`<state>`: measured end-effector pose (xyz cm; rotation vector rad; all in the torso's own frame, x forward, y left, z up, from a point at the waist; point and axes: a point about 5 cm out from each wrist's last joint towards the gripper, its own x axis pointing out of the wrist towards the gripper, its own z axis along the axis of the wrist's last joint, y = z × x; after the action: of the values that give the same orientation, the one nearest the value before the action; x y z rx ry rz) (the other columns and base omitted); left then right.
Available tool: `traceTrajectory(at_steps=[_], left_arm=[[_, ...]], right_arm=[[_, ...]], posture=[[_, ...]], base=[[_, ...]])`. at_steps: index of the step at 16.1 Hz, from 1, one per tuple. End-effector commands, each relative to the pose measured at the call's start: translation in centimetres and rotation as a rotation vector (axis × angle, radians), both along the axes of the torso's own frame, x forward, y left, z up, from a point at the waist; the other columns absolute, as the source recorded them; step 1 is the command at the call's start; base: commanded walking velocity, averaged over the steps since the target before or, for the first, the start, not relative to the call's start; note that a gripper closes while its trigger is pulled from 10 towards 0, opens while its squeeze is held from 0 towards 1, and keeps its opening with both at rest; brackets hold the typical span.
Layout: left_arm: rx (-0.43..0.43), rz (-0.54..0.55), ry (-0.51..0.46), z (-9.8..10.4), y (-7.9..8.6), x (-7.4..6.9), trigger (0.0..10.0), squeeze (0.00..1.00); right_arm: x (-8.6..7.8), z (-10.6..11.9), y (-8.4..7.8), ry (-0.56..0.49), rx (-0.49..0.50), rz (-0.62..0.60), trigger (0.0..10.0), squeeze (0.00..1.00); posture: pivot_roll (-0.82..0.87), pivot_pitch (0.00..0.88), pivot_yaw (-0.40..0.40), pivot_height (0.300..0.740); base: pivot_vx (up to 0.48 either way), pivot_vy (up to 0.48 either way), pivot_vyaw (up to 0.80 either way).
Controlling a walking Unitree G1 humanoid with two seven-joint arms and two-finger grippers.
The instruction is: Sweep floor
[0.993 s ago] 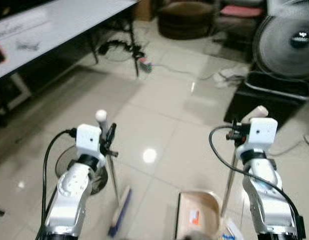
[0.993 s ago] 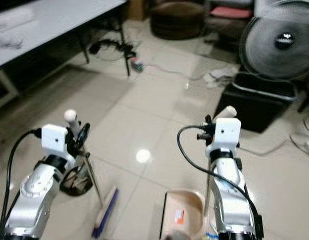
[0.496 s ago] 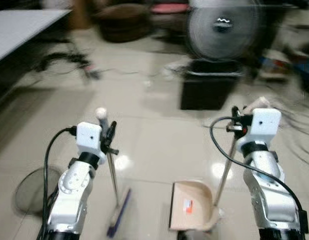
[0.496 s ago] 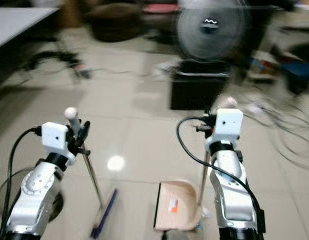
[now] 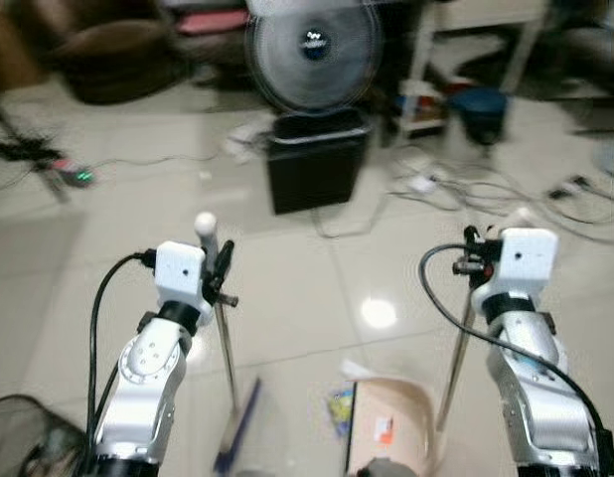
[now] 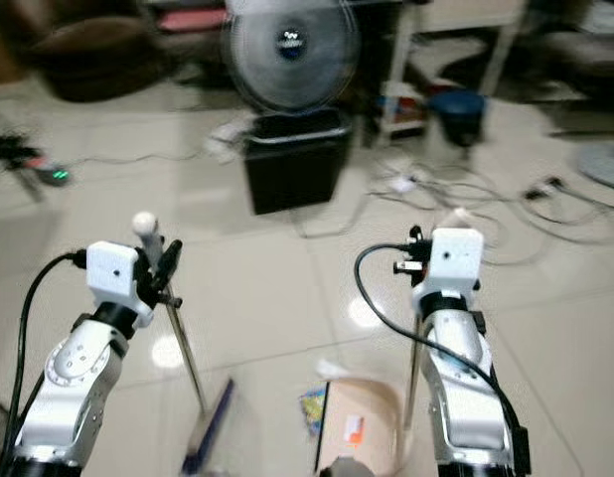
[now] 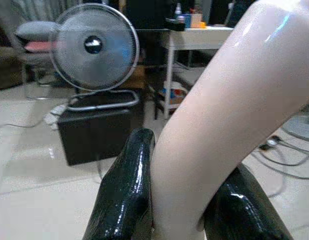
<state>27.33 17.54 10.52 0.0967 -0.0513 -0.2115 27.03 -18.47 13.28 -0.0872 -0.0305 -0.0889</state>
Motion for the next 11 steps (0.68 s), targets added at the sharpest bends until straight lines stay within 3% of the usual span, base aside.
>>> traceTrajectory(at_steps=[1,3,7,11], left_arm=[[0.014,0.022,-0.018,0.52,0.48,0.14,10.0,0.0],[0.017,0.026,-0.018,0.51,0.45,0.14,10.0,0.0],[0.021,0.042,-0.02,0.46,0.52,0.23,10.0,0.0],[0.007,0.098,-0.007,0.32,0.94,0.51,10.0,0.0]], right_arm=[[0.16,0.59,0.49,-0.033,0.009,0.026,10.0,0.0],[0.09,0.41,0.8,-0.021,-0.033,0.052,10.0,0.0],[0.04,0.35,0.79,-0.033,-0.044,0.04,10.0,0.0],[0.1,0.46,0.43,-0.045,-0.056,0.031,10.0,0.0]], posture=[[-0.01,0.073,0.068,0.74],[-0.01,0.076,0.069,0.74],[-0.02,0.076,0.067,0.74],[-0.02,0.073,0.067,0.74]], base=[[0.0,-0.435,0.0],[0.0,-0.48,0.0],[0.0,-0.48,0.53],[0.0,-0.071,0.0]])
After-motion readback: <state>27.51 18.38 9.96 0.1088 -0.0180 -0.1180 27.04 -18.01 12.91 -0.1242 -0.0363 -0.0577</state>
